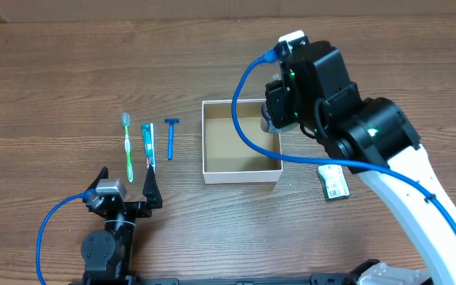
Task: Pack container
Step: 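Carry the soap bottle left and lower it into the white box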
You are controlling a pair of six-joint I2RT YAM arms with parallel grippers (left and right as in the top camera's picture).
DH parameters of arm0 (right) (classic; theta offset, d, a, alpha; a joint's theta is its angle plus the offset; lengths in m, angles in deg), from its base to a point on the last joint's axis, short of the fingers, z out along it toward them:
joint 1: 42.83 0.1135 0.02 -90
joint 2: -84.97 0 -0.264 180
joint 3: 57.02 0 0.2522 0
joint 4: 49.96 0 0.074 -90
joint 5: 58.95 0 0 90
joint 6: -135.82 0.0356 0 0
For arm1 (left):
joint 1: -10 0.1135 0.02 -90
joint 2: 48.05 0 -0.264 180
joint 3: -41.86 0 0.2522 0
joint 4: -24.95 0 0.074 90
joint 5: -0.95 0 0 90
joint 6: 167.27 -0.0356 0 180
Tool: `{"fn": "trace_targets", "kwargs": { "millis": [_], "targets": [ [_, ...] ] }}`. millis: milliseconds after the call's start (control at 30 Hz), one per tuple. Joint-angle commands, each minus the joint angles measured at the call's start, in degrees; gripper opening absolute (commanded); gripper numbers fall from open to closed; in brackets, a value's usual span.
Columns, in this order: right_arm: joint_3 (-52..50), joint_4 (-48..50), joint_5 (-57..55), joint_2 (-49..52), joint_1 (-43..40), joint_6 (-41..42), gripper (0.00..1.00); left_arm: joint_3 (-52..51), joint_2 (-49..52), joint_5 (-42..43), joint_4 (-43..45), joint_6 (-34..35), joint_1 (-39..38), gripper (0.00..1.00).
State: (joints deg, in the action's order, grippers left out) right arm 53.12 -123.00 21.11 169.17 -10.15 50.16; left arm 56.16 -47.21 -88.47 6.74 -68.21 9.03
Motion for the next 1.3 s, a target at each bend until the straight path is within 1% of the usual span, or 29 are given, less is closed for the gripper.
{"fn": "trace_targets", "kwargs": {
  "millis": [0, 233, 833, 1000, 1267],
  "targets": [
    [2.29, 2.01, -2.03, 3.74, 0.11, 1.68, 0.3, -0.28, -0.59, -0.15, 0.07, 0.81, 0.22, 1.0],
    [2.29, 5.05, -2.03, 10.34, 1.53, 1.77, 0.3, -0.28, -0.59, -0.15, 0.07, 0.81, 0.22, 1.0],
    [2.27, 8.96, -2.05, 17.9, 1.68, 1.95, 0.3, -0.28, -0.59, -0.15, 0.07, 0.81, 0.22, 1.0],
    [2.27, 10.4, -3.63, 18.53, 0.57, 6.27, 0.29, -0.28, -0.59, -0.15, 0.07, 0.81, 0.22, 1.0],
    [2.25, 11.04, -4.17, 18.58, -1.64, 8.2, 0.28, -0.28, -0.59, -0.15, 0.07, 0.81, 0.22, 1.0]
  ]
}}
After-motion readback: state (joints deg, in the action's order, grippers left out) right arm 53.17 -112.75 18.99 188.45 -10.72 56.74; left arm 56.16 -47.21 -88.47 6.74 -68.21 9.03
